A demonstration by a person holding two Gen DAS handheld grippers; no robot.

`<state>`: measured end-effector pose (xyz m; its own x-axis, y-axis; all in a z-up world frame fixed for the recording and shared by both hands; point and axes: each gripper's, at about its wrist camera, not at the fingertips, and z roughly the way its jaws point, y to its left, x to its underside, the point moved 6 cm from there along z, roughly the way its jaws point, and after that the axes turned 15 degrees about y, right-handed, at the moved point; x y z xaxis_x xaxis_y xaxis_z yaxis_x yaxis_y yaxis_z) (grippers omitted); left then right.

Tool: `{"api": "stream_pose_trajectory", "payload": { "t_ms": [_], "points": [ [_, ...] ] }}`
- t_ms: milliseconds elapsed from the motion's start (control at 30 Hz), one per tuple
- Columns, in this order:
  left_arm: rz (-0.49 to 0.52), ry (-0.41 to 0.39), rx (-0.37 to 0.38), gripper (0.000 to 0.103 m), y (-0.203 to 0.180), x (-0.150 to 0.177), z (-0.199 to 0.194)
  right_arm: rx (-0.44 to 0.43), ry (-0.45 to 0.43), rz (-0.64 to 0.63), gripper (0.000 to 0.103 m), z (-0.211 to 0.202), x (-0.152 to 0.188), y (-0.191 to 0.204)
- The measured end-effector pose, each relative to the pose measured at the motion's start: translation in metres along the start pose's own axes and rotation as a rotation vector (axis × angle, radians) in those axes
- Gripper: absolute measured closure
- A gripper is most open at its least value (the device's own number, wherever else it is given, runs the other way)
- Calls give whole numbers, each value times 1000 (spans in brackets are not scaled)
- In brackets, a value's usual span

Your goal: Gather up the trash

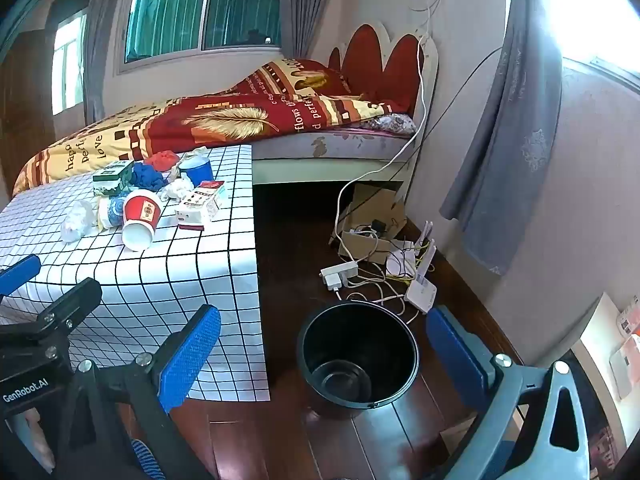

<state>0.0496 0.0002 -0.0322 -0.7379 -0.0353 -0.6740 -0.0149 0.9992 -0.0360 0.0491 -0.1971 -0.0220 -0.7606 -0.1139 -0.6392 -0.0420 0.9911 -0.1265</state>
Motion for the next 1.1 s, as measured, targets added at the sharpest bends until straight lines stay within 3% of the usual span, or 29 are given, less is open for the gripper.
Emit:
{"api": "stream_pose_trajectory", "payload": {
  "t_ms": [1100],
  "points": [
    [-4, 9, 7, 0, 0, 3, 1, -6, 7, 4, 0, 2, -2, 1]
  ]
}}
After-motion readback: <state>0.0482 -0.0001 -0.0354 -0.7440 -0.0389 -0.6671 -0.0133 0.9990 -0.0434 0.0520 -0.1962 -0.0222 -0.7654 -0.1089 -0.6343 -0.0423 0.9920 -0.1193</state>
